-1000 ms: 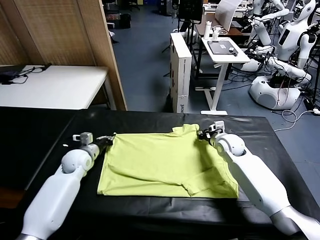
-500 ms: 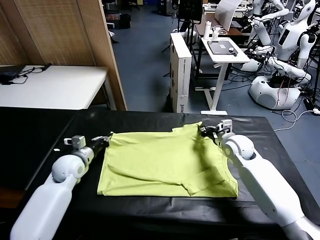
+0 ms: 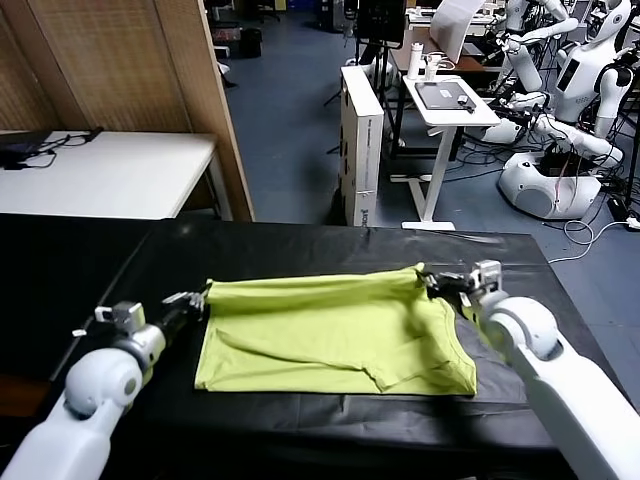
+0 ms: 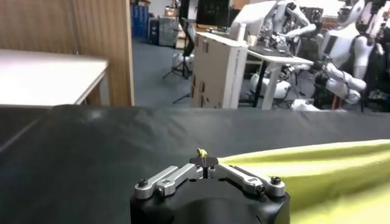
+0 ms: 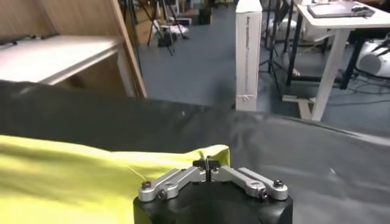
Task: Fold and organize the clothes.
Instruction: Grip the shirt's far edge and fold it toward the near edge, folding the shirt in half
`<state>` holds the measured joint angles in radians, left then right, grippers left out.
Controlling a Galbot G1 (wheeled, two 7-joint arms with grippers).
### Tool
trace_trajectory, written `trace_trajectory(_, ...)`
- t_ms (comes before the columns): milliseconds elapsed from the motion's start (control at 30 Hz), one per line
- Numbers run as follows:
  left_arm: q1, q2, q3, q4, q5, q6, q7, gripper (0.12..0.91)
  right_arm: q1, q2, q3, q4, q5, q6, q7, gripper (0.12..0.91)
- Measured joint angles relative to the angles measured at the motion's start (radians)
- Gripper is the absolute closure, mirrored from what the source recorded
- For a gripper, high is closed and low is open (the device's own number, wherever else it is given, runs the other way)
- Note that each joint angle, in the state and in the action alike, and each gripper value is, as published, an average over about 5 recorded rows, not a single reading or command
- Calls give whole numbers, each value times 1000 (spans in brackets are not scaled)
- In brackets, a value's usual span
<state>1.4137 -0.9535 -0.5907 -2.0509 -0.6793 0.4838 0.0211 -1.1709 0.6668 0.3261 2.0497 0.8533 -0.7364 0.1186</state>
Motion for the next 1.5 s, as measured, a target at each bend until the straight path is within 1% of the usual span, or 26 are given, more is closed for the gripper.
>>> trace_trajectory(233,68,-9,-22,-36,25,2,3,883,-44,-37,3,32,3,0,12,885)
trace_trajectory(533,136,-27,-21,-34,78,-11,12,883,-82,-46,1,42,-2,0,8,885)
trace_trajectory(633,143,-30,-19,-31,80,-4,9,883,-86,-46,2,43,1,0,8,883)
trace_trajectory(700,150,-32,-20,-35,79,8,0,883,-87,-46,6,47,4,0,12,850)
trace_trajectory(733,155,-34,-20,-39,79,15,-5,873,-87,-46,9,50,5,0,14,814)
trace_trajectory(767,159,-36,-21,-43,79,21,-11,863,-89,-46,13,54,5,0,18,760)
trace_trajectory(800,164,-39,-23,-48,79,28,-19,834,-91,-46,17,59,5,0,21,707)
trace_trajectory(833,170,-43,-24,-53,79,34,-27,786,-94,-46,21,64,5,0,24,651)
trace_trajectory(867,175,-47,-25,-59,80,40,-36,720,-97,-45,26,70,6,0,25,575)
trace_trajectory(900,181,-52,-26,-66,82,46,-45,663,-100,-44,32,76,8,0,26,518)
trace_trajectory(933,187,-57,-27,-73,84,51,-52,587,-103,-42,38,81,13,0,26,461)
trace_trajectory(967,193,-63,-27,-80,87,55,-57,512,-105,-39,45,85,19,0,27,386)
trace_trajectory(1033,204,-73,-30,-95,93,59,-61,398,-105,-30,62,89,36,0,27,276)
trace_trajectory(1067,206,-78,-32,-101,91,60,-62,324,-104,-25,72,89,45,0,27,218)
trace_trajectory(1100,207,-81,-36,-107,86,60,-63,269,-101,-19,81,88,51,0,27,179)
trace_trajectory(1167,201,-86,-46,-115,72,60,-64,180,-92,-5,93,80,58,0,27,134)
trace_trajectory(1200,196,-87,-52,-116,68,58,-65,153,-86,2,96,74,57,0,28,126)
trace_trajectory(1267,182,-90,-62,-113,64,53,-66,131,-69,19,95,58,50,0,30,121)
trace_trajectory(1367,156,-91,-68,-97,57,39,-66,124,-35,50,87,23,32,8,31,119)
trace_trajectory(1500,102,-99,-56,-62,47,23,-67,123,12,96,70,-35,7,54,26,118)
